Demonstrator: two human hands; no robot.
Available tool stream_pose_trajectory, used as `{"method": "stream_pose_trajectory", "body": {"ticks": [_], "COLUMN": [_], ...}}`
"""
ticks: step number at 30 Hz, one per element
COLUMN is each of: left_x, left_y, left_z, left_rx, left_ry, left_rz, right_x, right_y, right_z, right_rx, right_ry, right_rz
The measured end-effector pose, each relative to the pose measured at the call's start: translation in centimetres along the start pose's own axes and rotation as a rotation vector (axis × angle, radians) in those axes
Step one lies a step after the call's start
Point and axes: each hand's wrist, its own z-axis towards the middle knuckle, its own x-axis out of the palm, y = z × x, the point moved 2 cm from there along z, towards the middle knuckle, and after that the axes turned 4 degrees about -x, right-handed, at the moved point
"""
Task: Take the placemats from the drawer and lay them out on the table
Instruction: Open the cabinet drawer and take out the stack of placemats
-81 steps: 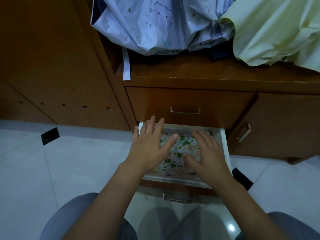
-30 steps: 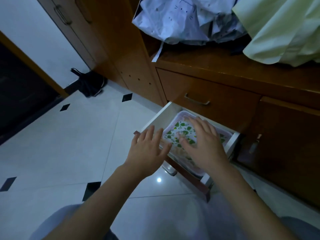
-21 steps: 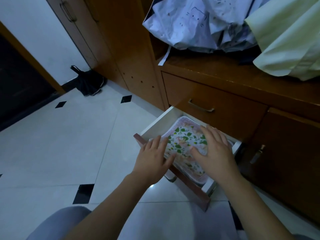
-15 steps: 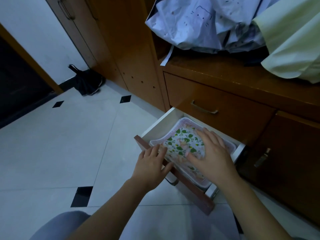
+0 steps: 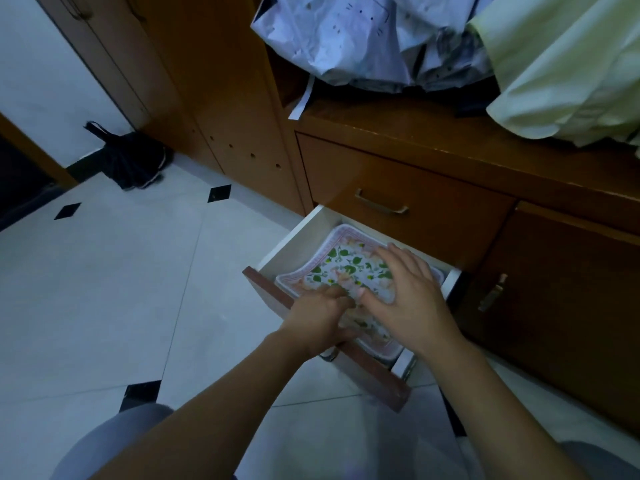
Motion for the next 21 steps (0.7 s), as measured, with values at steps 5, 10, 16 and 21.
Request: {"method": "stream_pose_trajectory", "body": {"ticks": [5, 10, 16, 21], "left_x": [-0.3, -0.9, 1.1, 0.1], "left_y": [-0.6, 4.2, 4.9, 7.1], "left_z": [1.9, 1.3, 0.0, 1.9], "left_rx": [0.054, -0.108, -0.167, -0.321], "left_ry": [-0.044, -0.089, 0.039, 0.194], "left_rz": [-0.051, 0.081, 0.081, 0.131], "right_x": [-1.3, -0.5, -0.3, 0.9], "right_y": [-0.2, 0.7, 2.1, 2.8], "right_z": [-0.9, -0.9, -0.2, -0.1], "right_rx": [0.009, -0.021, -0.087, -0.080], "right_ry": [-0.033, -0.002, -0.015, 0.019], "right_rz": [0.015, -0.004, 0.034, 0.024]}}
